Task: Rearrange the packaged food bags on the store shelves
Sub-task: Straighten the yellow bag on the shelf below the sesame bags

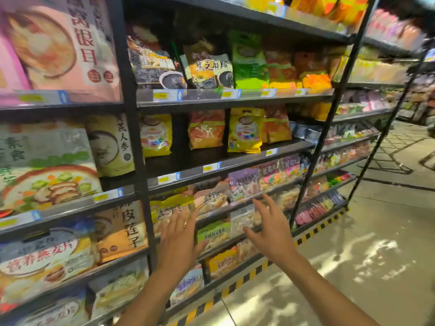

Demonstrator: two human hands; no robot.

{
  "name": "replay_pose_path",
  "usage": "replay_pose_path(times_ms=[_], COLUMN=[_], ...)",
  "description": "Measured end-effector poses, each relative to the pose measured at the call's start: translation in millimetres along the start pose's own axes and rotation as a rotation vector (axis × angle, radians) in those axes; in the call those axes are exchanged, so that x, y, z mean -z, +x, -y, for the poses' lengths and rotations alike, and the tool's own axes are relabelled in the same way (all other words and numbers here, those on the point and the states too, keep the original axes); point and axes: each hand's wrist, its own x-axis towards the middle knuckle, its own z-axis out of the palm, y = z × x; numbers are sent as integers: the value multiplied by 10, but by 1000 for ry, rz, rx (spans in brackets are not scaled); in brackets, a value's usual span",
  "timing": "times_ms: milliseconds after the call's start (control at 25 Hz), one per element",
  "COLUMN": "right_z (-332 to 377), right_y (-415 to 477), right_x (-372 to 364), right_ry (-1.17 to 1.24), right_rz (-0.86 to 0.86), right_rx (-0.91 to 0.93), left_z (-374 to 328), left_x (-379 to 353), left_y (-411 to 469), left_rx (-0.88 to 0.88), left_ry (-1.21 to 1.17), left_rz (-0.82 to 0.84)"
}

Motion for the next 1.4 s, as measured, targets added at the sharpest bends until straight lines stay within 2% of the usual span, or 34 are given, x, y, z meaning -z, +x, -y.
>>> replay_pose_path(times_ms=[280, 520, 720, 1040, 1200, 1320, 1400], right_z=[-1676, -2542, -2835, -2947, -3095, -3129, -3171], right_y=[603, 1396, 2225, 3817, 4648, 5215, 5602], right_x=[717, 957, 683, -73, -313, -468, -599], right_ry=[-101, -78, -49, -6, 39, -90, -65], right_rz=[-144, -163, -95, 37, 242, 369, 469], right_rx=[-118, -121, -58, -4, -111, -86, -97], left_z=[-1553, -2222, -2208, -1760, -1592, -1460, -1416], left_x=[-764, -1148, -1375, -1891, -2070, -2147, -2177], left_y=[1255, 2117, 2801, 4230, 4683, 4896, 4960], left_rx=[-202, -191, -122, -19, -2, 67, 109], left_ry=[-53, -23, 9, 20, 67, 68, 68], left_rz=[11, 23, 5, -22, -26, 13, 28])
